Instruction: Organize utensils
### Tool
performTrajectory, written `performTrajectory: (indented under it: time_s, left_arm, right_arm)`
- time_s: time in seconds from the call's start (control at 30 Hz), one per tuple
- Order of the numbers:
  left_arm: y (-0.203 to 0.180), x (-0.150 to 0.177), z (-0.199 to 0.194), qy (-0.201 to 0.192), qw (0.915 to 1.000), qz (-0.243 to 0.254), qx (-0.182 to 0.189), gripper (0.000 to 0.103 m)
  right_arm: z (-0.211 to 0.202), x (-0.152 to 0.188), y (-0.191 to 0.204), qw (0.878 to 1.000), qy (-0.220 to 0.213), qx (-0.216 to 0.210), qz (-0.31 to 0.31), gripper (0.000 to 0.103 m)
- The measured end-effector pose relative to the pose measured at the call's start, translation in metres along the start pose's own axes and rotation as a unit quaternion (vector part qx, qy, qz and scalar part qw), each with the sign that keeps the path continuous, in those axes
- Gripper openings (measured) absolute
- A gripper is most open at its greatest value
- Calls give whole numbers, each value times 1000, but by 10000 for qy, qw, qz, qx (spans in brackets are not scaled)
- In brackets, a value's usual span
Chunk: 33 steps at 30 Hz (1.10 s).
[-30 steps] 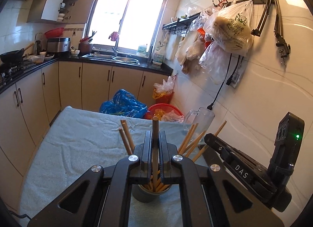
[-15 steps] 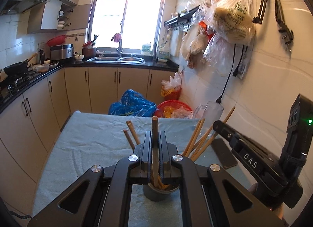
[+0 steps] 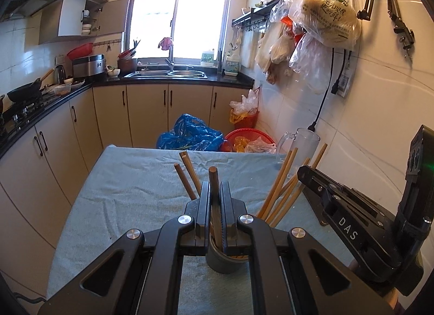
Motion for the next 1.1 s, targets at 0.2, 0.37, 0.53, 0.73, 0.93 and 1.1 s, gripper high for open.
performTrajectory:
  time_s: [0.2,0.37,0.53,0.73,0.93,1.1]
  left_arm:
    - [1,6,4,76,10000,-11,-6,6]
    - [1,9,6,115,9999,-1,-12,6]
    - [1,14,9,178,9998,-13,-28,6]
    - [3,20,10,202,9998,-13,-75,6]
    - [4,20,10,205,9998,-11,-68,6]
    - [3,20,11,213,9997,-29,-70,6]
  right_arm:
    - [5,7,-3,9999,102,-13,41,7]
    - [8,13,-1,9998,174,-28,6,7]
    - [11,18,-2,9997,248,-33,-3,7]
    - [12,21,-3,9996,272,-18,0,7]
    - [12,21,-4,9996,265,-17,-9,7]
    - [12,21,-4,9996,270,-13,0,7]
Point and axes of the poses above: each gripper's, at about its wrist camera, not at the fingertips, and z roughly the way its jaws point, y to its left, x to its underside, the point moved 6 cm from there along z, roughly the way its jaws point, and after that the axes turned 5 degrees about x, right-handed, at the moved point
